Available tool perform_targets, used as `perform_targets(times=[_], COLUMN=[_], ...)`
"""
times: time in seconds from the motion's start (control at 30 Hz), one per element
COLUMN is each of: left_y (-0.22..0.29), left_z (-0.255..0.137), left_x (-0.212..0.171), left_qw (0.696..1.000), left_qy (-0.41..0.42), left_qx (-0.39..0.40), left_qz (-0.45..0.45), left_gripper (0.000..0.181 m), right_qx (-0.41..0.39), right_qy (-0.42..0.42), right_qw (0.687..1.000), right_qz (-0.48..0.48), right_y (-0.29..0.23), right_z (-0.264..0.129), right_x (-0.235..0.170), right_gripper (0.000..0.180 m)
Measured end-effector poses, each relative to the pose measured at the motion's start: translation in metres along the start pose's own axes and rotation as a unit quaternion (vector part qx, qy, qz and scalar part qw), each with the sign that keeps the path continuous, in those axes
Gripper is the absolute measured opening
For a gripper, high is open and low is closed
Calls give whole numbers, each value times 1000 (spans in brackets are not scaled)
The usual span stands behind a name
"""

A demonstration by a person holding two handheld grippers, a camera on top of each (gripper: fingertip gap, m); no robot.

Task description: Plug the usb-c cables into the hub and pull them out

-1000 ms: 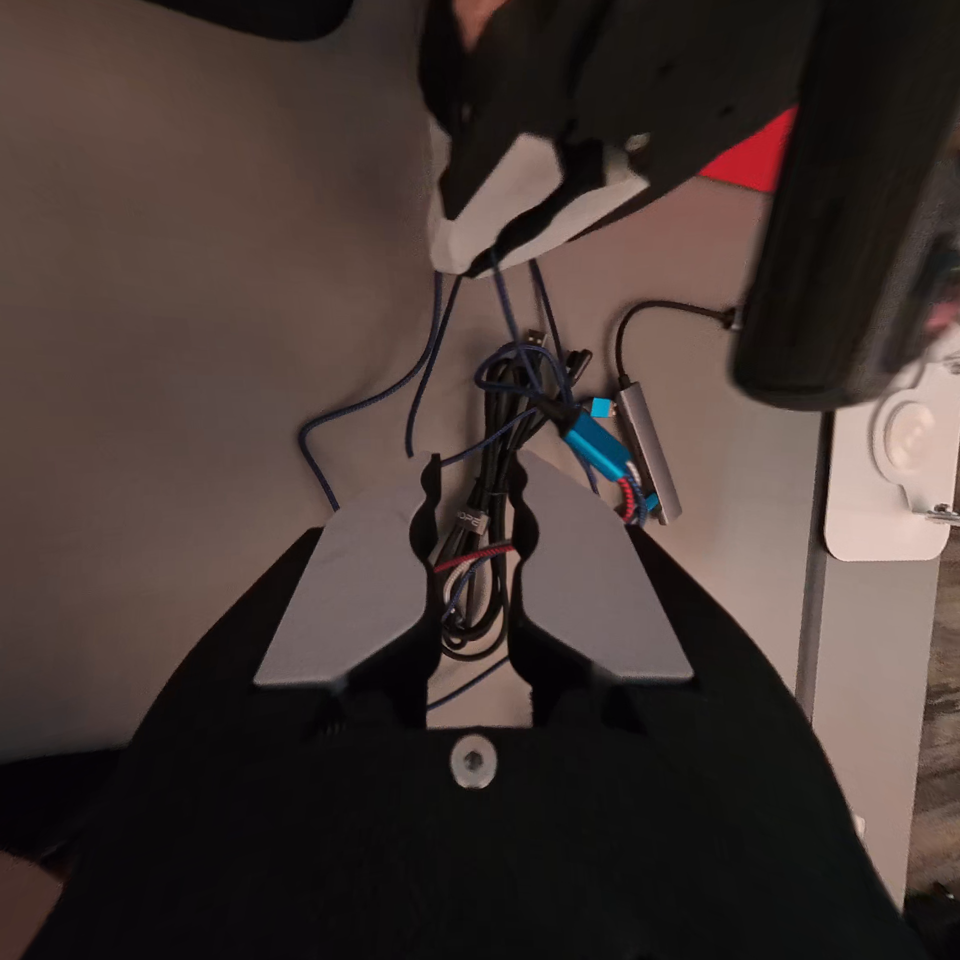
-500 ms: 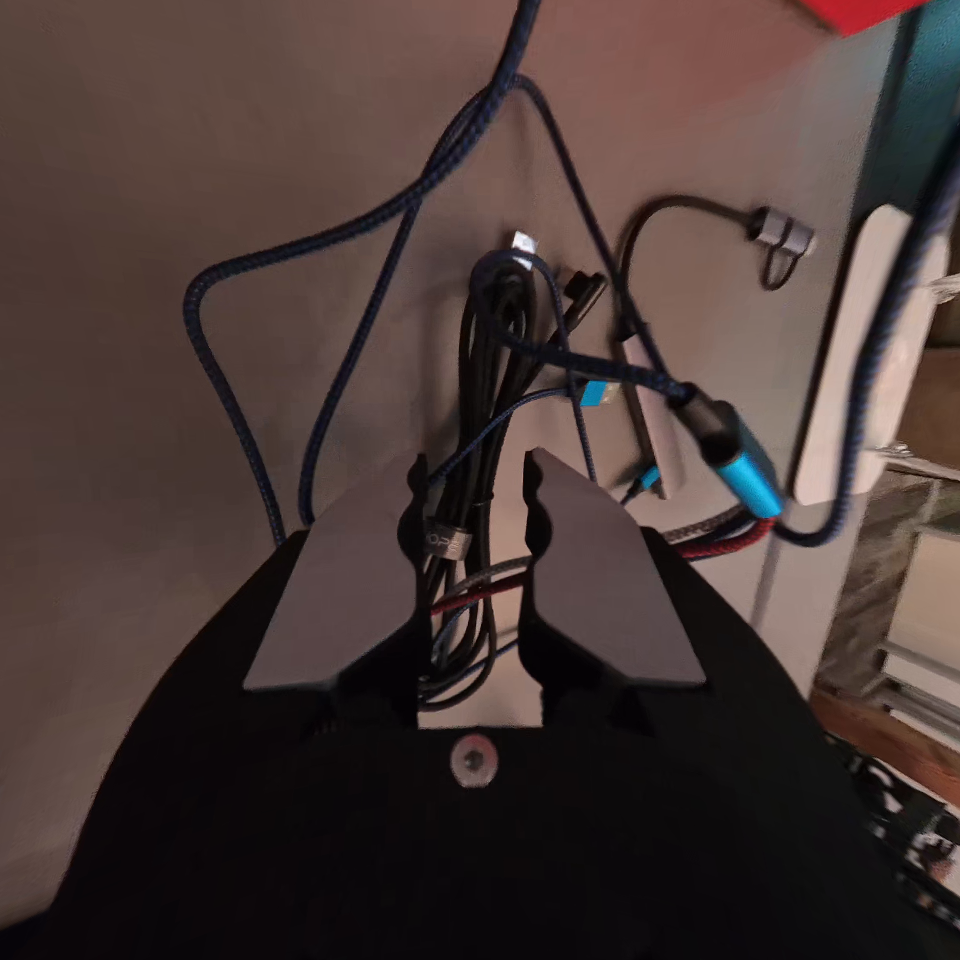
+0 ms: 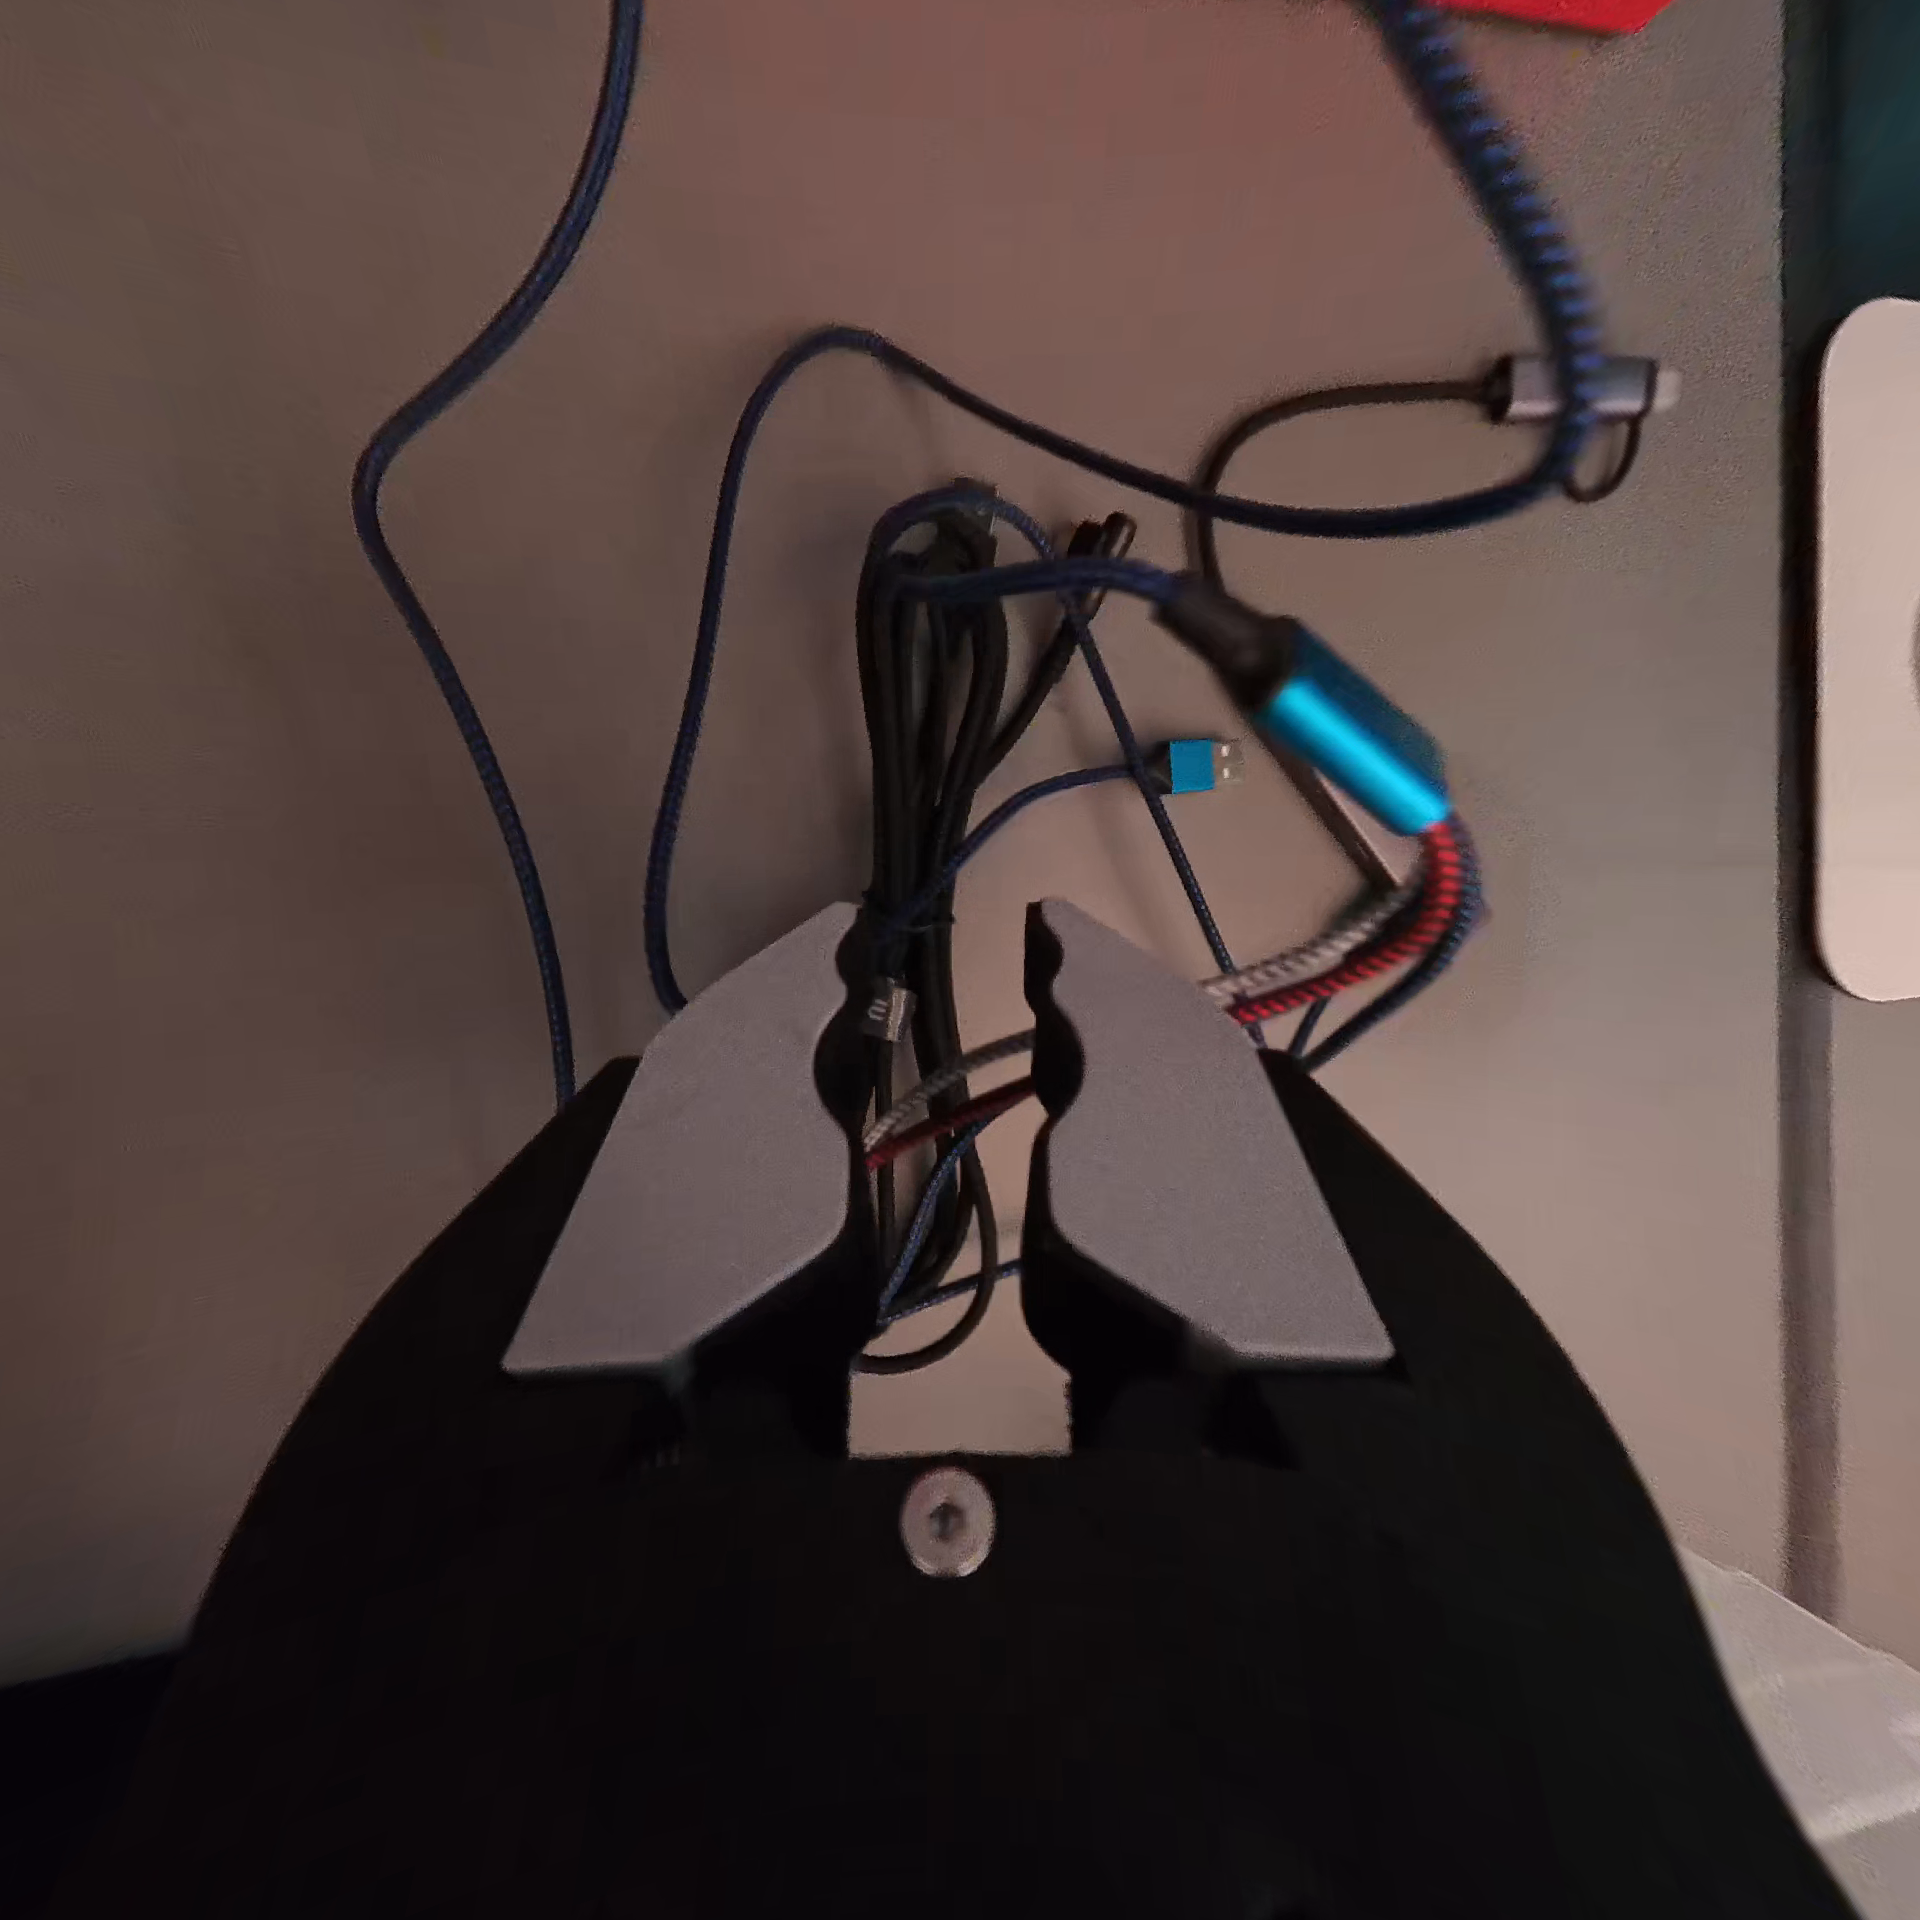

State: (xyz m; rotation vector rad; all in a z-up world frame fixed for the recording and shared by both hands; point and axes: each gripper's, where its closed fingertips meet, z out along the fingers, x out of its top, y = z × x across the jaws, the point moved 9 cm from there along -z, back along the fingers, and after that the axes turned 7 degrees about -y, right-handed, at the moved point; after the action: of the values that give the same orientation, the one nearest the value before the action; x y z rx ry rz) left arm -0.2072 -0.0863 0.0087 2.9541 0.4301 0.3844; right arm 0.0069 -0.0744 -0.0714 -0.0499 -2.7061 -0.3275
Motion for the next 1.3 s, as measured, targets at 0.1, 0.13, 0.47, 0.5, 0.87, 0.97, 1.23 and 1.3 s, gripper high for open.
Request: perform_targets(times=[0.1, 0.13, 0.47, 0.5, 0.87, 0.97, 1.23, 1.3], left_y=[1, 1, -2, -3, -12, -13, -25, -24], left_z=[1, 2, -1, -3, -11, -17, -27, -17], left_x=[0, 0, 2, 2, 2, 0, -4, -4], left_qw=[1000, 1000, 1000, 1000, 997, 995, 988, 993], left_qy=[-9, -11, 2, 9, 33, 48, 85, 52], left_qx=[4, 5, 10, 11, 54, 73, 85, 71], left_qz=[0, 0, -9, -13, -37, -43, -95, -84], left_gripper=[0, 0, 0, 0, 0, 0, 0, 0], right_qx=[5, 4, 6, -4, 181, 189, 284, 268], right_qy=[25, 19, -96, -110, -69, -96, -18, -8], right_qw=[999, 998, 995, 994, 978, 972, 957, 961], right_qz=[45, 63, -17, -20, 72, 104, 56, 65], right_y=[11, 14, -12, -11, -15, -9, -24, -21], right_z=[-1, 1, 50, 53, 17, 9, -20, -28], right_x=[-3, -4, 12, 11, 3, -12, -7, -7], right_gripper=[19, 18, 47, 44, 14, 13, 13, 13])
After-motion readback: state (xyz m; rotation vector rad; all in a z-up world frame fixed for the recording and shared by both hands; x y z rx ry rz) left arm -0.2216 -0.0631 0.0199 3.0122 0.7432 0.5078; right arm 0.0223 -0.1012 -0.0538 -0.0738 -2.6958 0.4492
